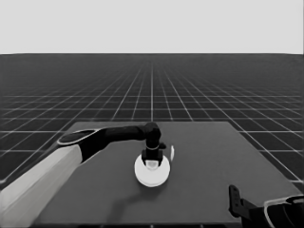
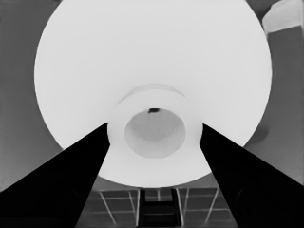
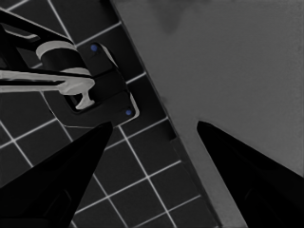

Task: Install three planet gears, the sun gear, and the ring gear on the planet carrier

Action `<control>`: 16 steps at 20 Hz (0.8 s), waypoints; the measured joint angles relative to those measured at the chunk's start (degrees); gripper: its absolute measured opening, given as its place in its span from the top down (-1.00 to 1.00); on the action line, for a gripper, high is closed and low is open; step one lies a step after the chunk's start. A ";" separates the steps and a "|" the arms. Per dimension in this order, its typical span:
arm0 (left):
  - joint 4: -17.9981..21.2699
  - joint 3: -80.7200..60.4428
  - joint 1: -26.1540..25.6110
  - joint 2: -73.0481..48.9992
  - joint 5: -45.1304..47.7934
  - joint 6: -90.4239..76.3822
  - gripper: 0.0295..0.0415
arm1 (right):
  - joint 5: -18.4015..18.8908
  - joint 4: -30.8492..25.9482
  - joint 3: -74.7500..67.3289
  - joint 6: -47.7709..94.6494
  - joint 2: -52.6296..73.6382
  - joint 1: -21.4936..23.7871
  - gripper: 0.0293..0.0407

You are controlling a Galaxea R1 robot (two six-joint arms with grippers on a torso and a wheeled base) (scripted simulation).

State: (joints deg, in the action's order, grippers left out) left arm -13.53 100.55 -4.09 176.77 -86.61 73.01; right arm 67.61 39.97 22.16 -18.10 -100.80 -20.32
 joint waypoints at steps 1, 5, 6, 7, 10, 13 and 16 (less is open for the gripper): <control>0.01 0.00 -0.01 0.00 -0.01 -0.49 0.11 | 0.00 0.00 0.00 0.00 0.00 0.00 -0.61; 0.01 0.03 -0.31 -0.04 0.01 -2.50 0.11 | 0.00 0.00 0.00 0.00 0.00 0.00 -0.61; 0.01 0.06 -0.45 -0.07 0.02 -3.00 0.11 | 0.00 0.00 0.00 0.00 0.00 0.00 -0.61; 0.01 0.08 -0.52 -0.10 0.02 -3.50 0.11 | 0.00 0.00 0.00 0.00 0.00 0.00 -0.61; 0.00 0.09 -0.60 -0.12 0.02 -5.00 0.11 | 0.00 0.00 0.00 0.00 0.00 0.00 -0.61; 0.00 0.10 -0.62 -0.12 0.03 -6.50 0.11 | 0.00 0.00 0.00 0.00 0.00 0.00 -0.61; 0.00 0.09 -0.62 -0.12 0.03 -8.00 0.11 | 0.00 0.00 0.00 0.00 0.00 0.00 -0.61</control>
State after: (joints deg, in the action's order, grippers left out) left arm -13.53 100.64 -4.71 176.65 -86.59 65.01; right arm 67.61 39.97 22.16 -18.10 -100.80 -20.32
